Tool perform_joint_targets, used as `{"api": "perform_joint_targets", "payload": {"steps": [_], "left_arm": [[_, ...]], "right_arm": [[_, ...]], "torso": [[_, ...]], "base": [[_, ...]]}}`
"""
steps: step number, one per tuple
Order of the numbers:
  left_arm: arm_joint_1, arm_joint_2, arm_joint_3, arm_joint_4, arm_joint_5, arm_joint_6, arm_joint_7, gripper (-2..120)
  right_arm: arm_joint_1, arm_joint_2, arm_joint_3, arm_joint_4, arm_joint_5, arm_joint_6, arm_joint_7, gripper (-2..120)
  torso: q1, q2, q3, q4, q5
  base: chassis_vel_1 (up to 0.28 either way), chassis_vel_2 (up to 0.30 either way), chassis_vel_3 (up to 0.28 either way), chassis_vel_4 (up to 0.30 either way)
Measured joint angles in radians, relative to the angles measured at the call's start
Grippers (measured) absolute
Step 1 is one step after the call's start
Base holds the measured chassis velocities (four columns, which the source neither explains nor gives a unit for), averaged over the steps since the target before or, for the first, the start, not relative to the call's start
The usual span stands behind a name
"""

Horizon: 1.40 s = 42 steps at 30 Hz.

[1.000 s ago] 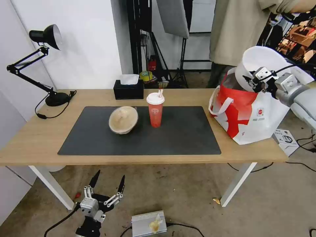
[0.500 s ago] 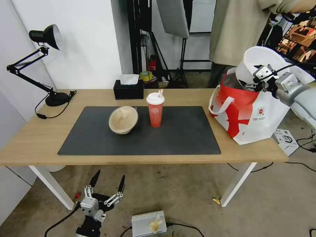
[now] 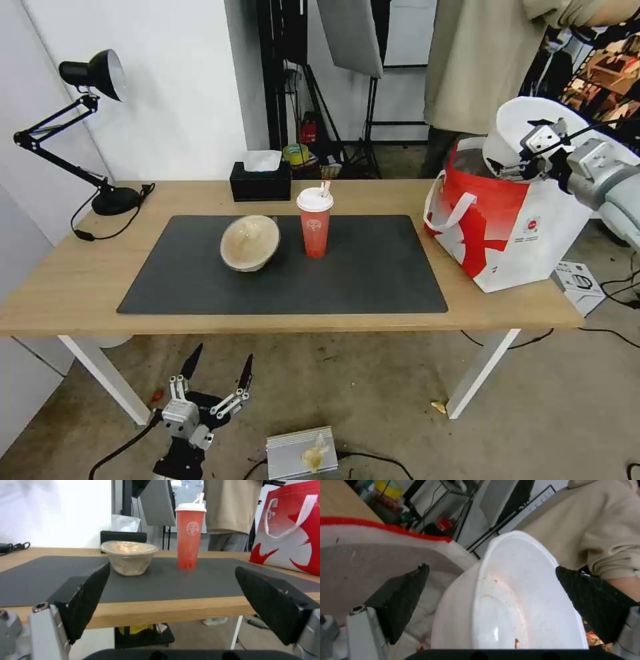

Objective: Pick up the trash from the table and place it into the takeout bag.

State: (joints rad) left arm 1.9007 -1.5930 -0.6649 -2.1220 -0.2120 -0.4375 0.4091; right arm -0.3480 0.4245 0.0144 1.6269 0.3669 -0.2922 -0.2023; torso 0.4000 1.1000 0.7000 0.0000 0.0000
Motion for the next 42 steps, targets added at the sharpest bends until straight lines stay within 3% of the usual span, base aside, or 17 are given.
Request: {"api": "perform_joint_targets", "payload": {"steps": [19, 42], "left_arm": [[0.01, 0.0, -0.003, -0.008, -0.002, -0.011, 0.001, 100], [0.014, 0.0, -0.004, -0.014, 0.001, -0.018, 0.001, 100]], "right_arm": [[-0.039, -0.041, 0.079, 0.113, 0.061, -0.033, 0.01, 97], [-0.468, -0.03, 0.476, 0.285, 0.052, -0.05, 0.014, 97]], "torso": [[0.0, 0.0, 0.0, 0.0001, 0.0], [0.0, 0.0, 0.0, 0.0, -0.0001]], "base": [[0.0, 0.0, 0.0, 0.0], [0.0, 0.0, 0.0, 0.0]]}}
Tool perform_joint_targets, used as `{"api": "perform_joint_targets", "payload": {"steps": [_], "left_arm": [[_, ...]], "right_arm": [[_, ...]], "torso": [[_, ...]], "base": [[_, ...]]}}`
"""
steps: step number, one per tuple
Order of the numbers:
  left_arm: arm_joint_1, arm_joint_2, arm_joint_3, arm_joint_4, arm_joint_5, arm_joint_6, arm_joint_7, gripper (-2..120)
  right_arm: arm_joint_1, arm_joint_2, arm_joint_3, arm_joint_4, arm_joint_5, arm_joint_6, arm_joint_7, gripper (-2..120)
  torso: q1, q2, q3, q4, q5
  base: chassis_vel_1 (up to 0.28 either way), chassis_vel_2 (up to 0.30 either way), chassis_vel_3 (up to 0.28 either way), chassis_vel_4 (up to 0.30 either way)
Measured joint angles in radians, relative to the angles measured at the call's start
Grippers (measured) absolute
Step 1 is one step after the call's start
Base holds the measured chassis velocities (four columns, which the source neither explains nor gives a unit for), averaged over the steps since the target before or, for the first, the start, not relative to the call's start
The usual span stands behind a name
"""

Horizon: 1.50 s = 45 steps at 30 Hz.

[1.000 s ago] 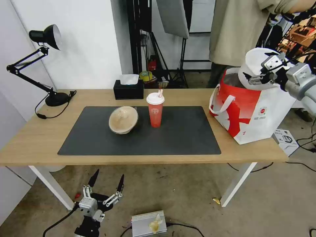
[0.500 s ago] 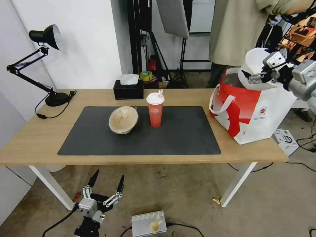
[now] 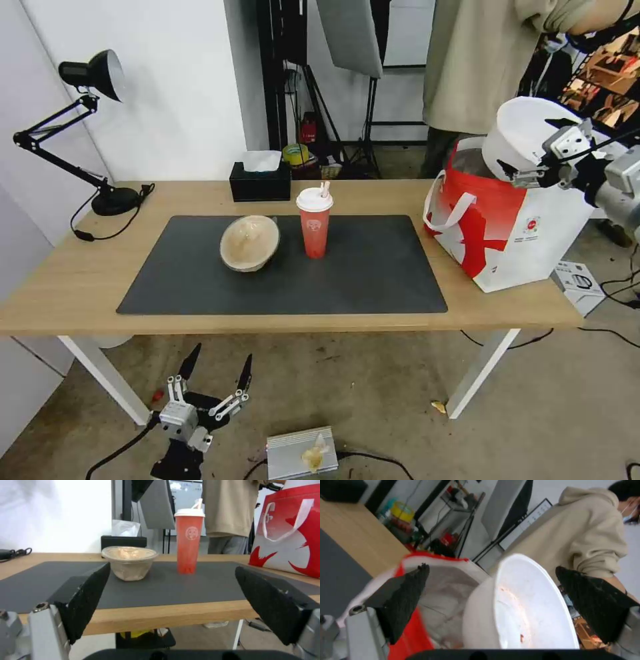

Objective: Pick up the trash from the table and place it into the takeout bag.

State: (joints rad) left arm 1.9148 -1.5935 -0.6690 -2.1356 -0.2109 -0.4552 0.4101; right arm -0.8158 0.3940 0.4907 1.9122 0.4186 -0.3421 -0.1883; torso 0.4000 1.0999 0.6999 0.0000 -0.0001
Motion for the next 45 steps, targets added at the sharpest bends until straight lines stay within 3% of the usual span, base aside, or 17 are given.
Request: {"api": "perform_joint_targets", "payload": {"steps": [6, 16, 26, 30, 39, 45], "left_arm": [[-0.001, 0.0, -0.01, 0.0, -0.005, -0.001, 0.0, 100], [0.0, 0.0, -0.026, -0.011, -0.012, -0.002, -0.001, 100], [-0.001, 0.001, -0.032, -0.05, -0.016, 0.009, -0.009, 100], [0.003, 0.001, -0.029, -0.069, -0.02, 0.011, -0.011, 100], [0.016, 0.001, -0.024, -0.102, -0.025, 0.006, -0.012, 100], [0.014, 0.001, -0.018, -0.107, -0.031, 0.006, -0.012, 100]], "right_arm": [[-0.083, 0.029, 0.061, 0.076, 0.029, 0.0, 0.033, 97], [-0.311, 0.144, 0.16, 0.276, 0.124, 0.043, 0.146, 97], [-0.525, 0.317, 0.269, 0.378, 0.137, 0.118, 0.19, 99], [-0.63, 0.44, 0.304, 0.42, 0.121, 0.158, 0.191, 99], [-0.804, 0.655, 0.307, 0.495, 0.001, 0.199, 0.153, 98], [-0.867, 0.746, 0.284, 0.513, -0.074, 0.231, 0.12, 97]], "torso": [[0.0, 0.0, 0.0, -0.0001, 0.0], [0.0, 0.0, 0.0, 0.0, -0.0001], [0.0, 0.0, 0.0, -0.0001, -0.0001], [0.0, 0.0, 0.0, -0.0001, 0.0001], [0.0, 0.0, 0.0, -0.0001, -0.0001], [0.0, 0.0, 0.0, 0.0, 0.0]], "base": [[0.0, 0.0, 0.0, 0.0], [0.0, 0.0, 0.0, 0.0], [0.0, 0.0, 0.0, 0.0], [0.0, 0.0, 0.0, 0.0], [0.0, 0.0, 0.0, 0.0], [0.0, 0.0, 0.0, 0.0]]}}
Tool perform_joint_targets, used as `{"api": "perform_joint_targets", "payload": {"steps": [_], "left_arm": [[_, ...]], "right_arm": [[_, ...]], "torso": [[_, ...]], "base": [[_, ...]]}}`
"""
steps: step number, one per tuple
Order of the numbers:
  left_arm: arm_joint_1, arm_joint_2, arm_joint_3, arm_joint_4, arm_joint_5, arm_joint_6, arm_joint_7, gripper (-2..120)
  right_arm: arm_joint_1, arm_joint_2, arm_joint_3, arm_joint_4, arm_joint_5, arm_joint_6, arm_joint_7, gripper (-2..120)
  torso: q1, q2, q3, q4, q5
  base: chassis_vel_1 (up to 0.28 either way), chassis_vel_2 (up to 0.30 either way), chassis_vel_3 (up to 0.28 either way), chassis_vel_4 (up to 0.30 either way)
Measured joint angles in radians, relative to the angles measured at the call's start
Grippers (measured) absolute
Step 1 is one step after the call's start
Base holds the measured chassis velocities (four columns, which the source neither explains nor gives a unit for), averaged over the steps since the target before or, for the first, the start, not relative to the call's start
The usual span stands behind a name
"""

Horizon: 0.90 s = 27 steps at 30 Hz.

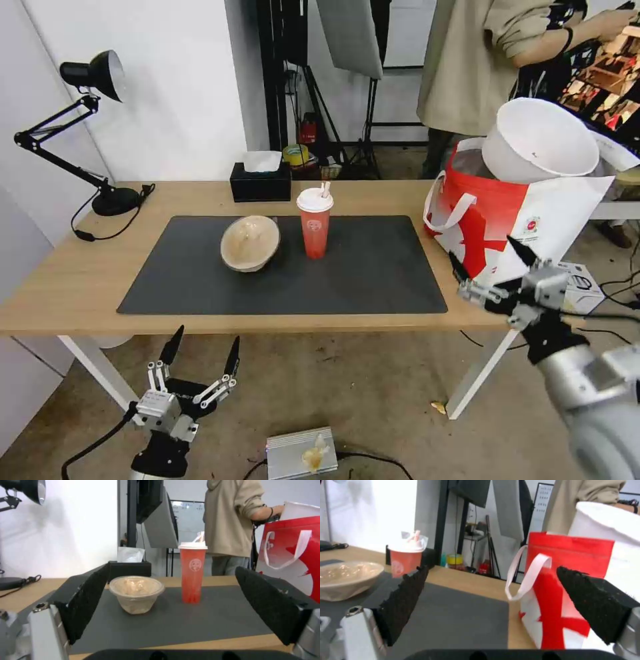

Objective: Pick up the trash from the table and place it into the takeout bag.

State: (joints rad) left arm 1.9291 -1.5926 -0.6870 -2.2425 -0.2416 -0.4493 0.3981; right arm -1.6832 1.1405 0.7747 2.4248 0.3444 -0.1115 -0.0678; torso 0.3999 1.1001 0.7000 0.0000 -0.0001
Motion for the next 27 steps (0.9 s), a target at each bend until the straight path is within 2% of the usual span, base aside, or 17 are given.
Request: {"api": "perform_joint_targets", "payload": {"steps": [4, 14, 19, 27], "left_arm": [[0.0, 0.0, 0.011, -0.002, -0.001, 0.0, 0.0, 100], [-0.004, 0.011, 0.01, 0.0, -0.019, 0.003, 0.0, 100], [-0.01, 0.016, -0.001, 0.004, -0.033, 0.006, 0.002, 100], [-0.024, 0.016, -0.01, 0.006, -0.041, 0.021, 0.005, 100]], "right_arm": [[-0.049, 0.074, -0.024, 0.013, -0.058, 0.029, -0.023, 97], [-0.106, 0.16, -0.07, 0.024, -0.139, 0.069, -0.068, 96], [-0.113, 0.179, -0.087, 0.018, -0.163, 0.077, -0.076, 96], [-0.108, 0.167, -0.087, 0.01, -0.17, 0.079, -0.083, 96]], "torso": [[0.0, 0.0, 0.0, 0.0001, 0.0], [0.0, 0.0, 0.0, 0.0001, 0.0], [0.0, 0.0, 0.0, 0.0, 0.0001], [0.0, 0.0, 0.0, 0.0, 0.0001]], "base": [[0.0, 0.0, 0.0, 0.0], [0.0, 0.0, 0.0, 0.0], [0.0, 0.0, 0.0, 0.0], [0.0, 0.0, 0.0, 0.0]]}}
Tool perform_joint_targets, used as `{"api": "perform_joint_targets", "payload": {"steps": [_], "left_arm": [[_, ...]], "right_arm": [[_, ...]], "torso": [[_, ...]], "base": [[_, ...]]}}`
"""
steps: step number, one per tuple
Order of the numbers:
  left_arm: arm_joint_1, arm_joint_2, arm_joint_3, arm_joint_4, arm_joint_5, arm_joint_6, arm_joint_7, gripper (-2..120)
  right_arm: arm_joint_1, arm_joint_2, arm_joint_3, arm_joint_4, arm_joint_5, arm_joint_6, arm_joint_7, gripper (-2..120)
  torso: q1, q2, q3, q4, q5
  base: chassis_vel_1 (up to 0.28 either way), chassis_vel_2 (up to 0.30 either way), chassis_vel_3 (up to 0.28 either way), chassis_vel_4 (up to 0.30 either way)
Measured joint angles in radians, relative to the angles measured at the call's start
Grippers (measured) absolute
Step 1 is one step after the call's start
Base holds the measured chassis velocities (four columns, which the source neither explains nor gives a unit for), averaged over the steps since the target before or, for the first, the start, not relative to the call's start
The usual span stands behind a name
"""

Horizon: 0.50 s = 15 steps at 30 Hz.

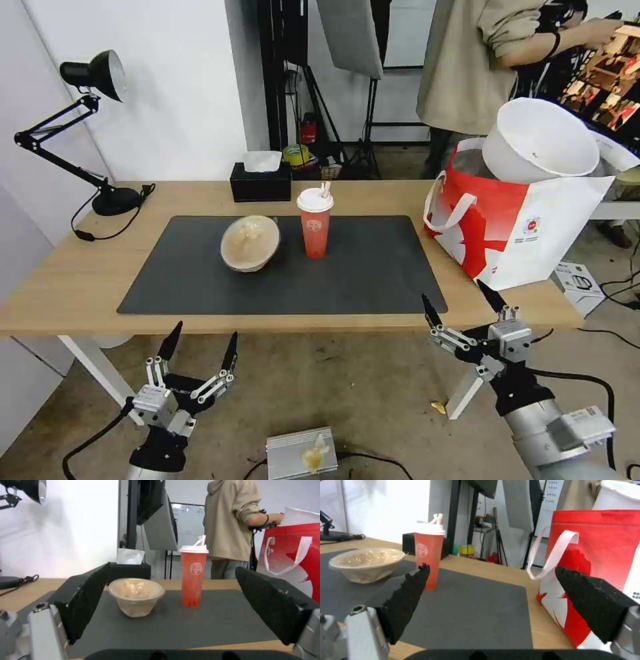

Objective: Pick up the trash from the table and place it into the takeout bag.

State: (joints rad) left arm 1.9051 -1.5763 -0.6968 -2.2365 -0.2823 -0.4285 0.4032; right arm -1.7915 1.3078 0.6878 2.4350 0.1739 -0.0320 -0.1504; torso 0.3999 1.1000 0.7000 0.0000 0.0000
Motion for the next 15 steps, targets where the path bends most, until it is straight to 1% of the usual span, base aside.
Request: {"api": "perform_joint_targets", "payload": {"steps": [15], "left_arm": [[-0.002, -0.008, -0.009, 0.003, 0.0, 0.001, 0.002, 100]], "right_arm": [[0.008, -0.008, -0.003, -0.012, 0.003, 0.0, -0.003, 95]], "torso": [[0.0, 0.0, 0.0, 0.0, 0.0]], "base": [[0.0, 0.0, 0.0, 0.0]]}}
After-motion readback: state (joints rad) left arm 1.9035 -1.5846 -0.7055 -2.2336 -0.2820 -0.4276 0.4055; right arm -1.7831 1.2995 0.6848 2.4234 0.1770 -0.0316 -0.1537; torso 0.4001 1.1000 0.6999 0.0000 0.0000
